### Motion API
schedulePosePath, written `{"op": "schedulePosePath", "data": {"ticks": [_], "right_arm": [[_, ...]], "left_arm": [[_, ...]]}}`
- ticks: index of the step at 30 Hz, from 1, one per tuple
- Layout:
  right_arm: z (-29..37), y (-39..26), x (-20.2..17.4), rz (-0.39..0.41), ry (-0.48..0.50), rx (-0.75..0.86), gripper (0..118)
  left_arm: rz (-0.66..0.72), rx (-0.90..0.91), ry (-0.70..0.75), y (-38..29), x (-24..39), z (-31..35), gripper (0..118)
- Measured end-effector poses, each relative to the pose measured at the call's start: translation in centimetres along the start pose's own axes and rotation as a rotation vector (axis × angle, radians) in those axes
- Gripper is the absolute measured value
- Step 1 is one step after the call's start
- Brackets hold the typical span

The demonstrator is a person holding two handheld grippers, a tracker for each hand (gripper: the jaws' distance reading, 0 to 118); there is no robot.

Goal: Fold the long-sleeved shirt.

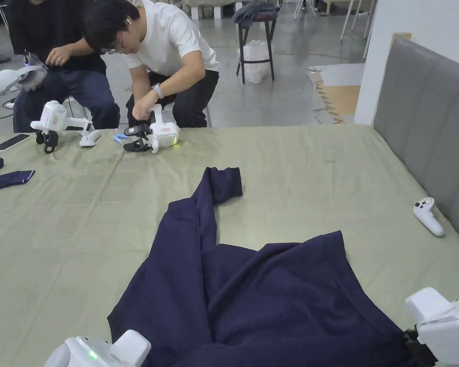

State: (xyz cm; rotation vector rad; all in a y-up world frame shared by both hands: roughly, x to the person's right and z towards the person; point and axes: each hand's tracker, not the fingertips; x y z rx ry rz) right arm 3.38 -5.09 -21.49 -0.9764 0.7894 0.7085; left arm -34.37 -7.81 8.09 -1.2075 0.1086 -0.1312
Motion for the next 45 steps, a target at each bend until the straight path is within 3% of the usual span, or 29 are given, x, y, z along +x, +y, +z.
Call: {"op": "schedulePosePath", "data": {"ticks": [9,11,13,14,15,18,20,25,28,32,37,38,41,42,43,45], "right_arm": [[-2.1,-2.0,-2.3,0.026,-0.001,-0.075,7],[-3.0,-1.9,-2.3,0.004,-0.009,-0.071,12],[-3.2,-1.8,-2.5,-0.001,-0.011,-0.082,67],[-2.6,-1.5,-2.6,0.007,-0.012,-0.084,90],[-2.0,-1.2,-2.5,0.012,-0.011,-0.063,104],[1.0,1.0,-1.5,-0.049,-0.010,0.062,103],[3.9,3.4,-1.2,-0.113,-0.023,0.214,103],[10.9,8.2,-2.4,-0.323,0.021,0.635,103],[13.0,8.5,-2.9,-0.439,0.047,0.733,104],[14.5,7.7,-4.1,-0.497,-0.008,0.818,104],[15.1,7.6,-6.4,-0.446,-0.106,0.894,96],[15.2,7.8,-7.1,-0.433,-0.107,0.897,89],[14.7,8.5,-8.3,-0.395,-0.078,0.884,46],[14.4,8.9,-8.9,-0.383,-0.058,0.875,20],[14.1,9.0,-9.2,-0.374,-0.046,0.871,2],[13.4,9.1,-10.0,-0.374,-0.043,0.866,0]], "left_arm": [[-0.050,-0.028,0.013,-1.3,0.6,-2.0,12],[-0.032,-0.053,0.009,-1.0,0.2,-2.4,23],[-0.018,-0.087,0.005,-0.9,0.0,-2.5,71],[-0.007,-0.082,0.002,-0.7,-0.4,-2.0,88],[0.042,-0.044,-0.007,-0.4,-0.9,-1.0,102],[0.304,0.120,-0.116,1.6,-2.1,5.1,102],[0.448,0.275,-0.085,3.3,-5.1,7.6,102],[0.592,0.666,0.153,7.8,-6.5,14.0,102],[0.625,0.802,0.179,9.2,-6.3,17.2,102],[0.658,0.924,0.289,9.6,-5.3,19.3,102],[0.674,0.951,0.323,9.5,-3.8,18.6,94],[0.671,0.946,0.331,9.5,-3.5,18.2,86],[0.666,0.916,0.316,9.6,-3.2,17.2,37],[0.669,0.907,0.308,9.5,-3.1,16.7,14],[0.670,0.900,0.301,9.4,-2.9,16.4,3],[0.654,0.886,0.292,9.5,-2.7,15.9,2]]}}
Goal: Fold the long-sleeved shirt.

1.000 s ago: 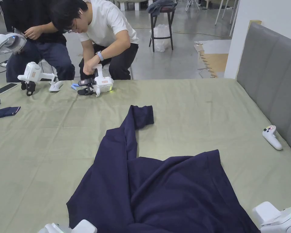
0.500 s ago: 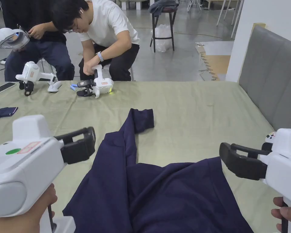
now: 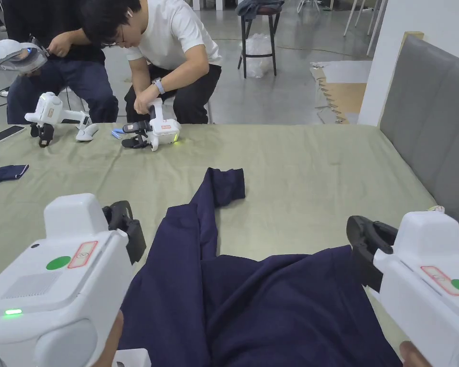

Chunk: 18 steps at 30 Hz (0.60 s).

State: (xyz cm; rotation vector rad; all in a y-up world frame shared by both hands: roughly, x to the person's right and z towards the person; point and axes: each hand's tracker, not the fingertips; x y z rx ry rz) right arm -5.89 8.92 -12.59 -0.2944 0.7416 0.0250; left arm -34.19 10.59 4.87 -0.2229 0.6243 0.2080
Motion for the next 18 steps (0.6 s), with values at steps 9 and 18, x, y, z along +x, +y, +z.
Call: {"op": "schedulePosePath", "data": {"ticks": [9,18], "right_arm": [[-1.2,-1.6,-1.3,0.054,0.017,-0.057,0],[-4.9,-4.0,-0.9,0.074,0.016,-0.158,0]], "left_arm": [[-0.109,-0.127,-0.052,-0.7,-0.1,-5.6,2],[-0.239,-0.404,-0.132,1.4,1.0,-27.0,16]]}}
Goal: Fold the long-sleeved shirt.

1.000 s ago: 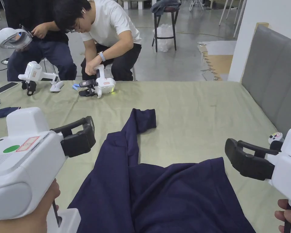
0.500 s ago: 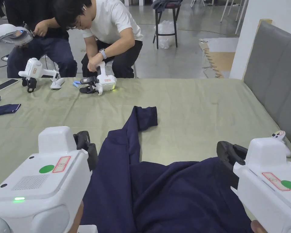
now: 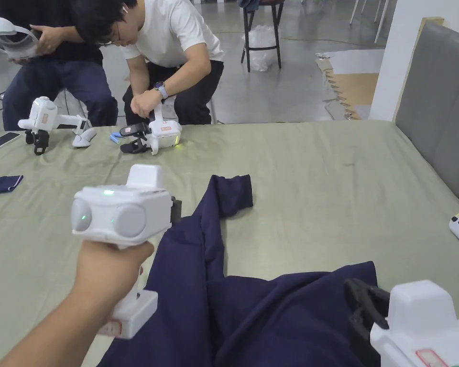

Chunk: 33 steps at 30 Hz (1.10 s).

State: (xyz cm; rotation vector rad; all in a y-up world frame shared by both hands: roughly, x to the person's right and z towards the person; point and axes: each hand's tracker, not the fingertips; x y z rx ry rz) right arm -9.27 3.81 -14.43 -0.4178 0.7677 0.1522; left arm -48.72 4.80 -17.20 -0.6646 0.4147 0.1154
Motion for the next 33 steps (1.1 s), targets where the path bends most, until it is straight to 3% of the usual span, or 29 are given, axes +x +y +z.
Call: {"op": "schedulePosePath", "data": {"ticks": [1,4,5,6,10,13,15,20,21,24,27,29,31,33], "right_arm": [[-0.7,-0.3,0.1,-0.002,0.000,-0.013,0],[-3.0,-0.9,0.6,-0.006,-0.007,-0.051,0],[-3.8,-1.1,0.8,-0.009,-0.013,-0.063,0],[-4.5,-1.4,1.1,-0.013,-0.018,-0.074,0],[-7.9,-2.6,2.1,-0.019,-0.034,-0.138,0],[-10.1,-3.5,2.8,-0.032,-0.033,-0.185,0],[-11.2,-3.9,3.1,-0.042,-0.024,-0.205,0],[-12.9,-4.9,3.0,-0.052,0.000,-0.217,0],[-13.0,-5.0,3.0,-0.055,0.003,-0.217,0],[-12.6,-5.0,2.6,-0.055,0.010,-0.216,0],[-12.2,-5.2,2.2,-0.051,0.021,-0.218,0],[-12.2,-5.4,2.0,-0.052,0.027,-0.221,0],[-12.1,-5.6,1.6,-0.056,0.036,-0.226,0],[-11.9,-5.6,1.2,-0.051,0.042,-0.227,0]], "left_arm": [[-0.027,-0.026,0.009,1.4,0.3,-2.4,39],[-0.040,-0.125,-0.020,4.5,0.4,-10.9,73],[-0.058,-0.153,0.026,5.1,0.9,-13.2,101],[-0.070,-0.146,0.018,5.6,1.2,-14.9,108],[-0.056,-0.218,0.036,7.2,1.5,-23.2,104],[-0.011,-0.403,0.103,5.9,0.8,-27.3,103],[0.040,-0.488,0.160,4.7,0.3,-28.0,102],[0.084,-0.577,0.100,2.1,-0.2,-29.8,97],[0.082,-0.581,0.112,1.7,-0.2,-30.4,83],[0.127,-0.564,0.112,1.4,-0.5,-30.3,75],[0.033,-0.552,0.048,2.5,0.3,-29.6,47],[-0.023,-0.530,0.057,3.0,0.9,-29.5,46],[-0.019,-0.539,0.068,3.2,1.0,-29.6,29],[0.007,-0.523,0.086,3.0,0.9,-29.7,24]]}}
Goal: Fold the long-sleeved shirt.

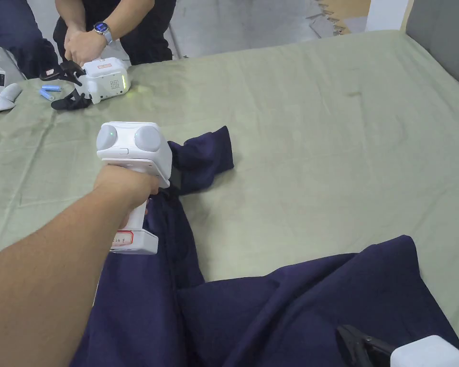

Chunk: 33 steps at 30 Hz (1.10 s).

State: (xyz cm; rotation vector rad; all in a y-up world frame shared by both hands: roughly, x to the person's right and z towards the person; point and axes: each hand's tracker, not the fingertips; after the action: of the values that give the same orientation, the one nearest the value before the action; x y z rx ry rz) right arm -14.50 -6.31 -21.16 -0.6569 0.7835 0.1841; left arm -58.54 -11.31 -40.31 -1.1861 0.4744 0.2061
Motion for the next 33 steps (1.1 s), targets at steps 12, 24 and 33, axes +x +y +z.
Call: {"op": "schedulePosePath", "data": {"ticks": [12,24,33], "right_arm": [[2.3,-0.1,-1.5,0.013,0.048,0.026,0],[7.1,-0.7,-2.7,0.017,0.122,0.096,0],[9.7,-3.0,-3.4,0.029,0.165,0.073,0]], "left_arm": [[0.076,0.071,-0.013,-3.0,-2.0,4.4,11],[0.210,0.414,-0.052,-14.4,-3.1,19.5,11],[0.373,0.558,-0.013,-28.5,0.4,24.6,11]]}}
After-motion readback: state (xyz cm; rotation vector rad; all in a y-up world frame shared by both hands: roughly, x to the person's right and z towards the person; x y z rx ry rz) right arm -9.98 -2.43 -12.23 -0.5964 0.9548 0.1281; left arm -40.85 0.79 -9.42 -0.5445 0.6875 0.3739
